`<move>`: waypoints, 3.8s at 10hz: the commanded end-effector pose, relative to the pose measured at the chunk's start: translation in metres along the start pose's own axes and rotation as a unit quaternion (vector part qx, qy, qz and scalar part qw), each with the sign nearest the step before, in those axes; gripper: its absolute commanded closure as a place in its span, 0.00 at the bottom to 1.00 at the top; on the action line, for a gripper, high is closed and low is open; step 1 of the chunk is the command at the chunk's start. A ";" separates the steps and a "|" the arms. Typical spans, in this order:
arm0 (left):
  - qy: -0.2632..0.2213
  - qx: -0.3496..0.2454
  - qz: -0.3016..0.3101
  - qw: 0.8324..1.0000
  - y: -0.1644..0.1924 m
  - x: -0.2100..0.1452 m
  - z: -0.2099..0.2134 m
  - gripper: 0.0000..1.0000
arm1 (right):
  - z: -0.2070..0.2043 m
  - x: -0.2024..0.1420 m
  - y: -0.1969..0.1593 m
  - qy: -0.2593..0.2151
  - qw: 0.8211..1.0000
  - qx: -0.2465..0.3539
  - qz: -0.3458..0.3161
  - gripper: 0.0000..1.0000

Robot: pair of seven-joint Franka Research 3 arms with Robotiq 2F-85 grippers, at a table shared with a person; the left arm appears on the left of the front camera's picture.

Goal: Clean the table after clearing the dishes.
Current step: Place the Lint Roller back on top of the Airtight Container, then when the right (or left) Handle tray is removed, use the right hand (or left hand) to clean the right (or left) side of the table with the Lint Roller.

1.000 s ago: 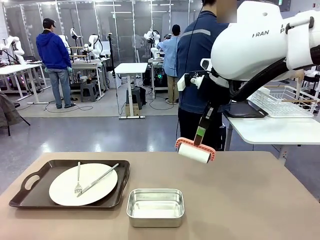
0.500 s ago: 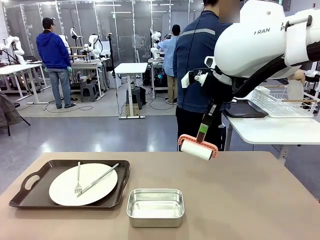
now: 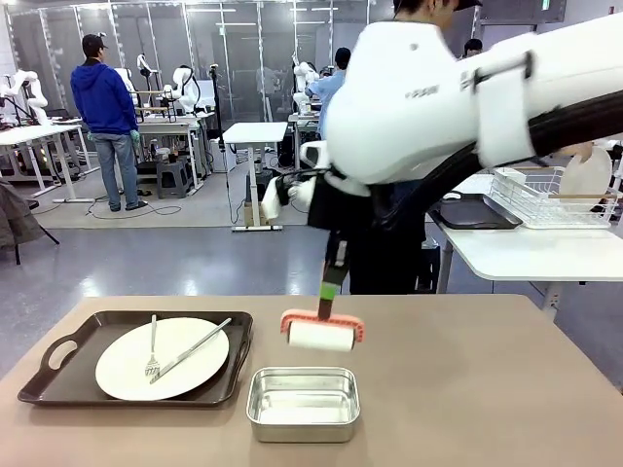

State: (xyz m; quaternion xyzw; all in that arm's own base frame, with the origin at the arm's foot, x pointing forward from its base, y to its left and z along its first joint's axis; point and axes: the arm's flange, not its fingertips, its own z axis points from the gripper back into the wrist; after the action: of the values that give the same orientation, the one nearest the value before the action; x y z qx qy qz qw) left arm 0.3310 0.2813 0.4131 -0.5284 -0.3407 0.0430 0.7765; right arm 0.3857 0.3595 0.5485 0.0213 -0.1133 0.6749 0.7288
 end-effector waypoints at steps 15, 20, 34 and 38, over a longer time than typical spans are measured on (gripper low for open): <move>0.002 -0.003 -0.002 1.000 -0.001 -0.002 0.003 0.00 | -0.146 0.048 -0.043 0.054 0.993 0.101 -0.008 0.79; 0.002 -0.003 -0.002 1.000 -0.001 -0.002 0.003 0.00 | -0.158 0.030 -0.062 0.010 0.994 0.110 -0.012 0.79; 0.002 -0.003 -0.002 1.000 -0.001 -0.002 0.003 0.00 | -0.134 0.035 -0.071 0.025 0.997 0.070 -0.007 0.00; 0.002 -0.003 -0.002 1.000 -0.001 -0.002 0.003 0.00 | -0.134 0.035 -0.071 0.025 0.997 0.070 -0.007 0.00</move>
State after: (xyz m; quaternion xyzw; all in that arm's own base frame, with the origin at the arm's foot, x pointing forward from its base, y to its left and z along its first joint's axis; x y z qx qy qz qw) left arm 0.3309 0.2814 0.4131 -0.5284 -0.3407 0.0430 0.7765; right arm 0.4780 0.4113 0.4321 0.0556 -0.0473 0.6763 0.7330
